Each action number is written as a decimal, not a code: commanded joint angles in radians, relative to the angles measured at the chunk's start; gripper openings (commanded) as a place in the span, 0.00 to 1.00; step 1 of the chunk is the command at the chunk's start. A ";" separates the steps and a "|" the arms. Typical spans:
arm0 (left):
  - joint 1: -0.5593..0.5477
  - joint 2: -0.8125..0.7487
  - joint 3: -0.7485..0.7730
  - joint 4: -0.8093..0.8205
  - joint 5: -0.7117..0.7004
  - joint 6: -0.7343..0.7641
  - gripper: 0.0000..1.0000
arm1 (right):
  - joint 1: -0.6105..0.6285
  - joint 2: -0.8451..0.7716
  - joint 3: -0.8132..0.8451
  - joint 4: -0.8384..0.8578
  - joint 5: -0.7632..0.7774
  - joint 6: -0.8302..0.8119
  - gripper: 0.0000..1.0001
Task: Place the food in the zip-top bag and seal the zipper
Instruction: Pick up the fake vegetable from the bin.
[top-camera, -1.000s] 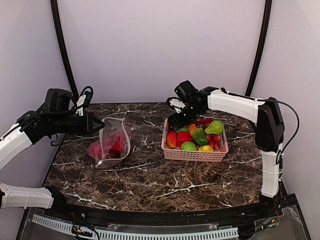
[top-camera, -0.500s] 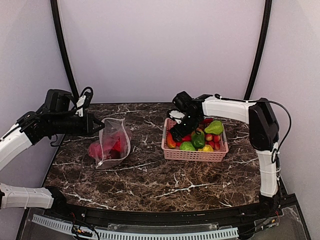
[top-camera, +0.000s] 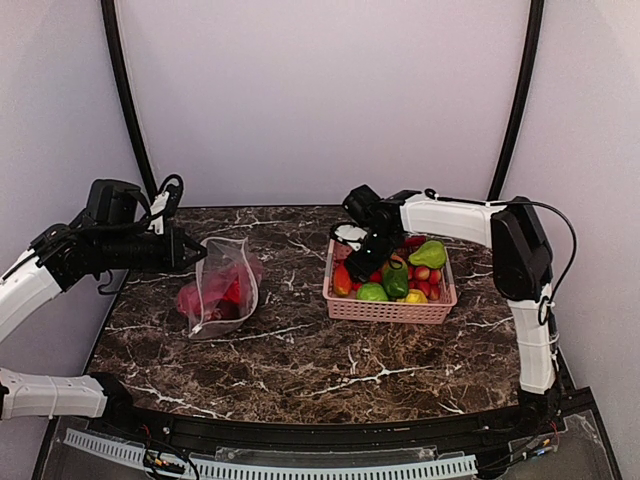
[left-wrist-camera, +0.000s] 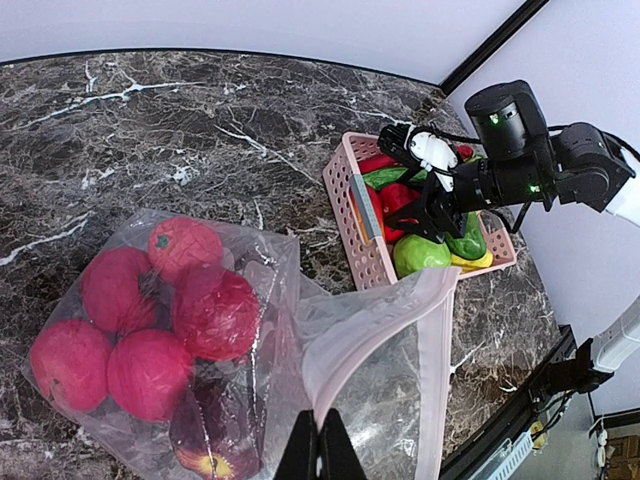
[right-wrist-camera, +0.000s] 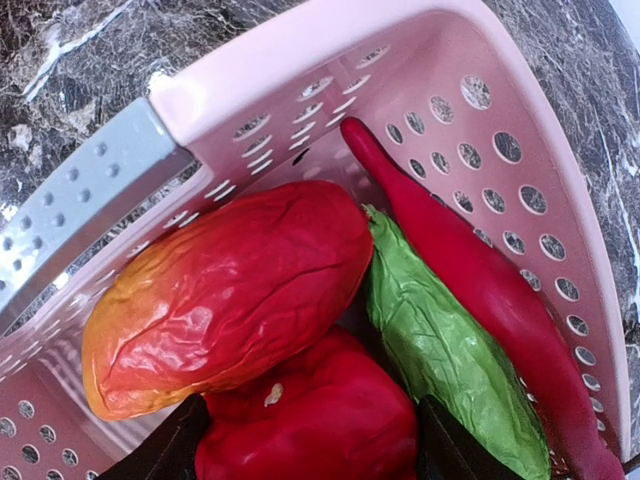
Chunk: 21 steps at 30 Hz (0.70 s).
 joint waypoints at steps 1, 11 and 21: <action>0.003 -0.031 -0.002 -0.026 -0.015 -0.001 0.01 | 0.005 -0.015 0.020 0.017 -0.002 -0.005 0.54; 0.003 -0.002 0.035 -0.018 0.040 0.035 0.01 | -0.003 -0.169 -0.032 0.117 -0.049 0.057 0.48; -0.007 0.089 0.102 0.059 0.176 0.046 0.01 | -0.022 -0.323 -0.132 0.211 -0.145 0.135 0.48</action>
